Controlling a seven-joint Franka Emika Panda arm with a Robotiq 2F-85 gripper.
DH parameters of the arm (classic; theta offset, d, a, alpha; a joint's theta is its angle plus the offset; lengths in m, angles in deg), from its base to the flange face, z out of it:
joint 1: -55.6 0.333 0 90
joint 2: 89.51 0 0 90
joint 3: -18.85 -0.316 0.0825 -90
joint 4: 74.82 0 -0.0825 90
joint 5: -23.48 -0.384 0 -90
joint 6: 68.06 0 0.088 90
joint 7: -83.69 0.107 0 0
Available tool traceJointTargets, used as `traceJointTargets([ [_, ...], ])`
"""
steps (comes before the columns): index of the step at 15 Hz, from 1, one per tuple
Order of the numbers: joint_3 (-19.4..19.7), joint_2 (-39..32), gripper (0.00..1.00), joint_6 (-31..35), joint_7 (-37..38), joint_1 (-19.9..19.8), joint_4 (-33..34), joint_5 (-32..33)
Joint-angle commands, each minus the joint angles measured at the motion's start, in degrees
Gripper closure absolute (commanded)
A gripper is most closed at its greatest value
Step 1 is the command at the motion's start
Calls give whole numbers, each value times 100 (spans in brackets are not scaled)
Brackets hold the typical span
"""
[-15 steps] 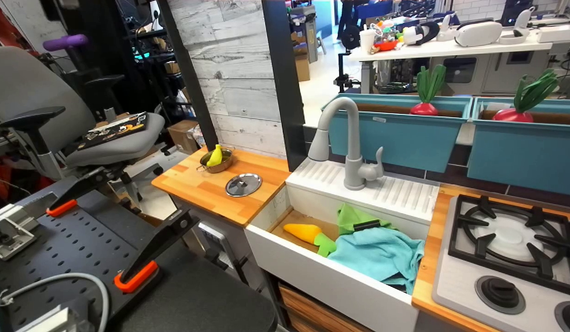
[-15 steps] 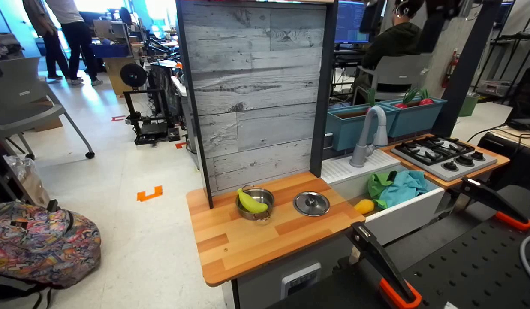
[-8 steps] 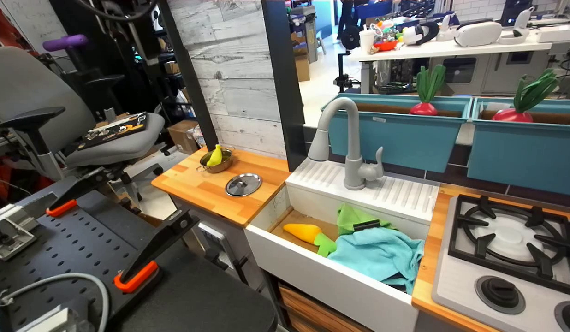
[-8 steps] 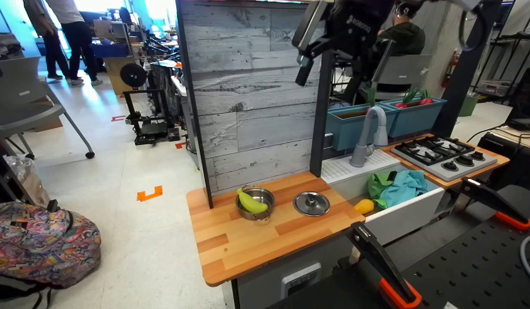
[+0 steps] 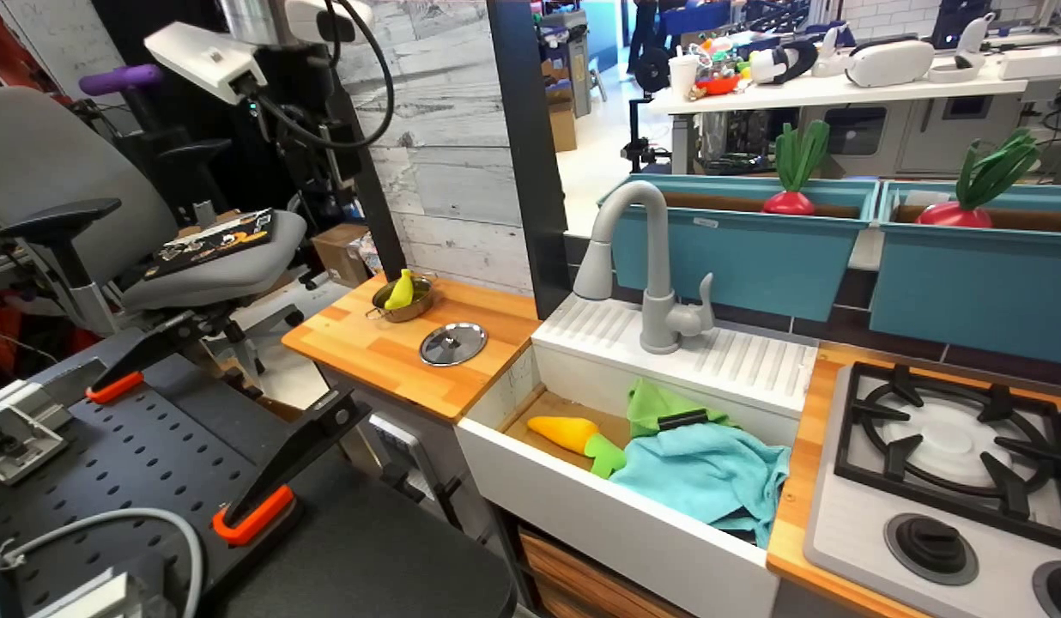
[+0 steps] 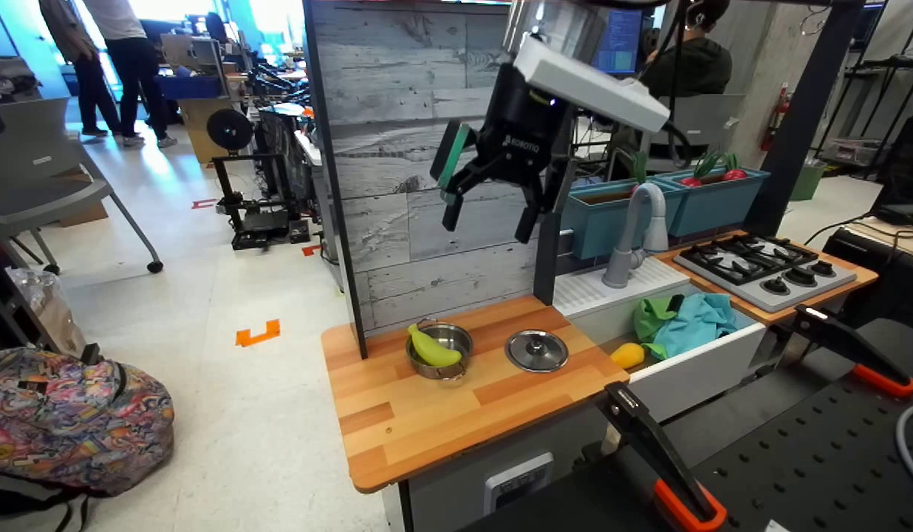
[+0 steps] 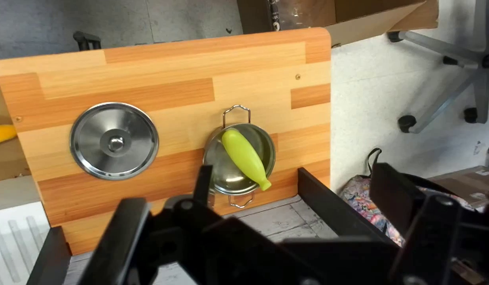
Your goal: Remove the banana from the pot
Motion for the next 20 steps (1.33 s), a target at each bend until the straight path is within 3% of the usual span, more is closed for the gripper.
traceJointTargets([
  [1, -30, -884, 0, 82, 538, 47, 888, 649],
  [7, 42, -1972, 0, 153, 1078, 265, 1937, 1448],
  [9, -61, -2008, 0, -437, 1025, 134, 2189, 1521],
  [10, -101, -1907, 0, -52, 997, 115, 1839, 1458],
  [16, -99, -1995, 0, -291, 990, 106, 2096, 1462],
  [20, 52, -2111, 0, 221, 1408, 332, 2004, 1488],
])
